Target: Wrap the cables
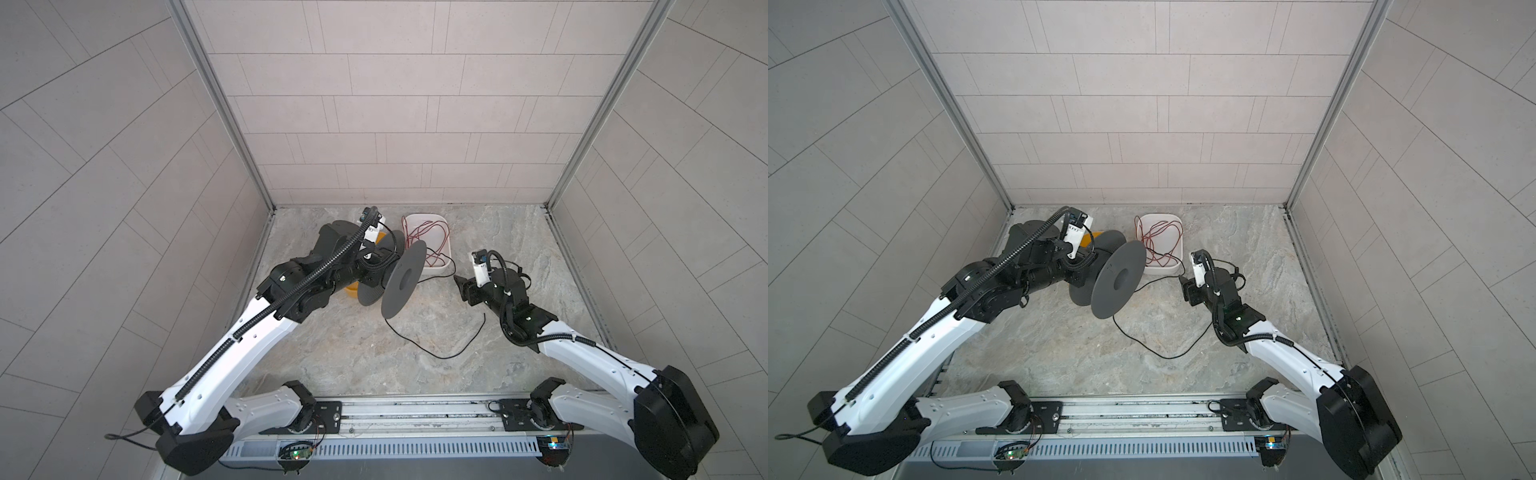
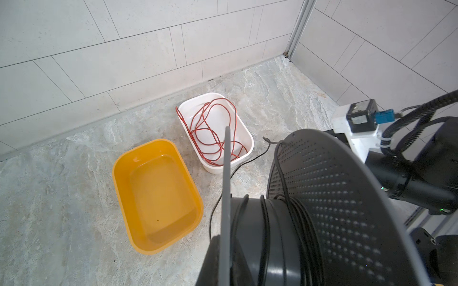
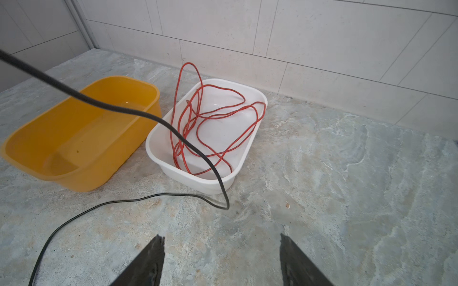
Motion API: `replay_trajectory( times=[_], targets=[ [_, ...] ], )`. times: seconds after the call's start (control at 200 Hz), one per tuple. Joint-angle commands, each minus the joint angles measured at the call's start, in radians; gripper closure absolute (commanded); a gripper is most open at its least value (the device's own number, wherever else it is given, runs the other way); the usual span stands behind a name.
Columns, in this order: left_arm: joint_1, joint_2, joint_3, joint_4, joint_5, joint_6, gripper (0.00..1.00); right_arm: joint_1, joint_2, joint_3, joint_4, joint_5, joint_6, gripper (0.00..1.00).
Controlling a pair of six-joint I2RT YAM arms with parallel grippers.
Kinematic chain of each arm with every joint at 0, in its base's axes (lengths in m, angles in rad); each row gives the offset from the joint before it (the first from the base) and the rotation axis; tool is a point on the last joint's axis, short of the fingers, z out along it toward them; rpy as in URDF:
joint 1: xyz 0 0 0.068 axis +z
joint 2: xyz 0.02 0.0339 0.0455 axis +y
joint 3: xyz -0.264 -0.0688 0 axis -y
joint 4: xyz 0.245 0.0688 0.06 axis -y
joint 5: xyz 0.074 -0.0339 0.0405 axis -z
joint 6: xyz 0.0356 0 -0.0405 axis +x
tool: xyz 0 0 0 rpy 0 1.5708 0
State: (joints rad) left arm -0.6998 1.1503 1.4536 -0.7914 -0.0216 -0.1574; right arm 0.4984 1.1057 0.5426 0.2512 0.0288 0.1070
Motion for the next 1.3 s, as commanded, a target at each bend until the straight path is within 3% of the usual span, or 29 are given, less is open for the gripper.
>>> replay_trajectory(
  times=[0.0,0.15,0.58,0.771,0.976,1.181,1.296],
  targets=[
    [0.014,-0.029,0.068,-0.002,0.034,-0.002,1.00,0.035,0.016,-0.005,0.165,-0.009,-0.060,0.28],
    [0.023,-0.032,0.099,-0.041,0.077,-0.002,1.00,0.043,0.073,-0.012,0.282,-0.046,-0.121,0.30],
    [0.038,-0.055,0.145,-0.092,0.133,-0.007,1.00,0.042,0.276,0.110,0.393,-0.125,-0.193,0.38],
    [0.043,-0.062,0.159,-0.099,0.135,-0.009,1.00,0.040,0.364,0.122,0.462,-0.164,-0.189,0.55],
    [0.062,-0.057,0.169,-0.098,0.138,-0.017,1.00,0.041,0.398,0.092,0.553,-0.184,-0.122,0.80],
    [0.117,-0.063,0.129,-0.018,0.229,-0.095,1.00,0.051,0.405,0.051,0.581,-0.189,-0.078,0.96],
    [0.127,-0.073,0.094,0.028,0.219,-0.129,1.00,0.058,0.388,0.045,0.518,-0.153,-0.044,1.00]
  ],
)
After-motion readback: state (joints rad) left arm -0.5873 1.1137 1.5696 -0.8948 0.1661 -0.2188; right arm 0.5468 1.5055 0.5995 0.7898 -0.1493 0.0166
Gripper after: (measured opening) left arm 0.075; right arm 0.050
